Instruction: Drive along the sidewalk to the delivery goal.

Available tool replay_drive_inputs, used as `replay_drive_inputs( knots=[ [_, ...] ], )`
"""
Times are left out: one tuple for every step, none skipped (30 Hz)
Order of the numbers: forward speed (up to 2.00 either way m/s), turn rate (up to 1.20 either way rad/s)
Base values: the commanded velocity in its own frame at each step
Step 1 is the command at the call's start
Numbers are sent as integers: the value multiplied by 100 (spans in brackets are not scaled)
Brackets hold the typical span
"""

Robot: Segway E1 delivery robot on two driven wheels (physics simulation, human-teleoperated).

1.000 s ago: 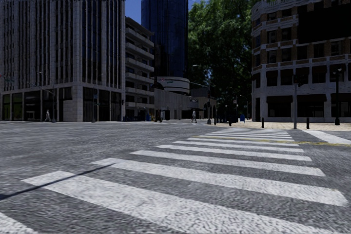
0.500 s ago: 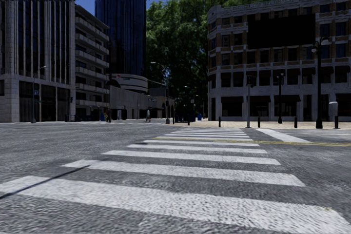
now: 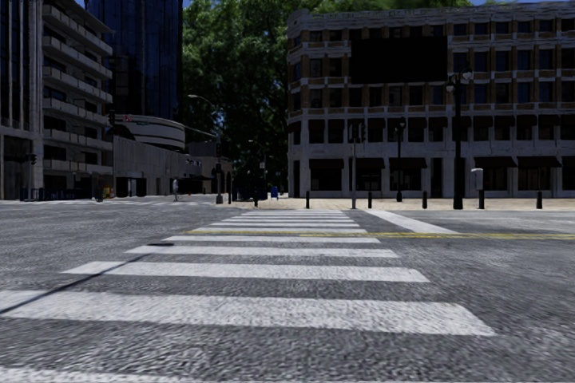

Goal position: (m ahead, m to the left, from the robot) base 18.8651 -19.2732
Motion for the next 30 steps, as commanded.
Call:
replay_drive_inputs(
  knots=[
    [135,-51],
    [136,-51],
    [200,-46],
    [200,0],
    [200,0],
    [200,0],
    [200,0],
    [200,0],
    [200,0],
    [200,0],
    [200,0],
    [200,0],
    [200,0],
    [200,0],
    [200,0],
    [200,-11],
    [200,-21],
    [200,-24],
    [200,-24],
    [200,-25],
    [200,-25],
    [200,-25],
    [200,-27],
    [200,-27],
    [200,-29],
    [200,-30],
    [200,-30],
    [200,-30],
    [200,-30],
    [200,-30]
  ],
)
